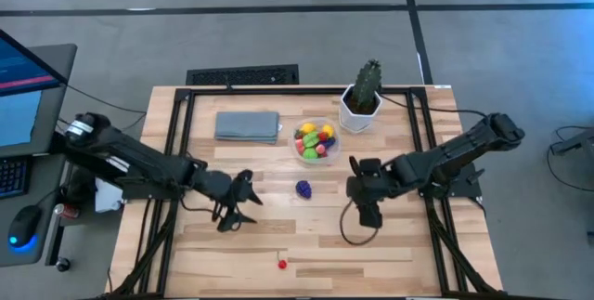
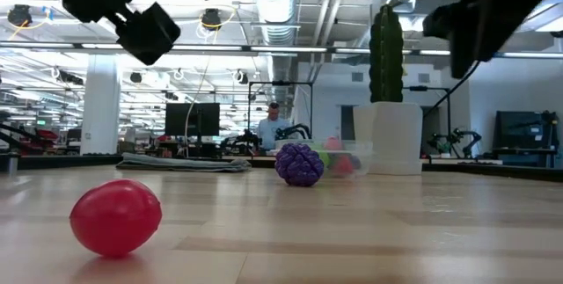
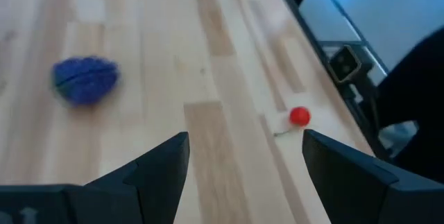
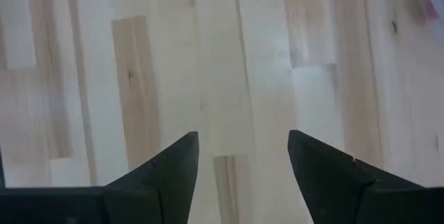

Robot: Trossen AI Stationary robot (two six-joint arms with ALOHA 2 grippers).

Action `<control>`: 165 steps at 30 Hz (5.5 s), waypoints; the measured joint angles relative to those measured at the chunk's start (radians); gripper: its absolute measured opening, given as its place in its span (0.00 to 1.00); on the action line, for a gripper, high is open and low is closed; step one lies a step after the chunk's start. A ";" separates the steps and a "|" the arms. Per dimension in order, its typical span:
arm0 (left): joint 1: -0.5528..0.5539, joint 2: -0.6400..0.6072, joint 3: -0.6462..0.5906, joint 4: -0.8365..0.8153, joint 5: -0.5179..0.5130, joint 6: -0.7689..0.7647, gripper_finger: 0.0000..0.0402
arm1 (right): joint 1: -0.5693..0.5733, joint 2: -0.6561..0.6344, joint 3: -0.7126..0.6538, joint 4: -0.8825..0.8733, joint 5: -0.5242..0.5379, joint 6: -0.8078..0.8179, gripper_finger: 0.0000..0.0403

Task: Pick and placing Produce into tupperware
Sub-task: Put the cherry into the transparent bin

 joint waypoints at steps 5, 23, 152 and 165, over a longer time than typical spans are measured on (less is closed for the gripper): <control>-0.063 0.111 0.000 0.126 -0.044 0.024 0.67 | 0.105 -0.018 -0.062 0.087 0.093 0.100 0.60; -0.068 0.285 0.004 0.349 -0.046 -0.008 0.67 | 0.236 -0.359 -0.606 0.951 0.547 0.358 0.60; 0.266 0.626 0.821 -0.329 -0.290 0.450 0.26 | -0.685 -0.414 -0.773 1.162 -0.706 -0.142 0.52; 0.425 0.629 0.821 -0.323 -0.269 0.510 0.26 | -0.685 -0.413 -0.773 1.152 -0.686 -0.152 0.47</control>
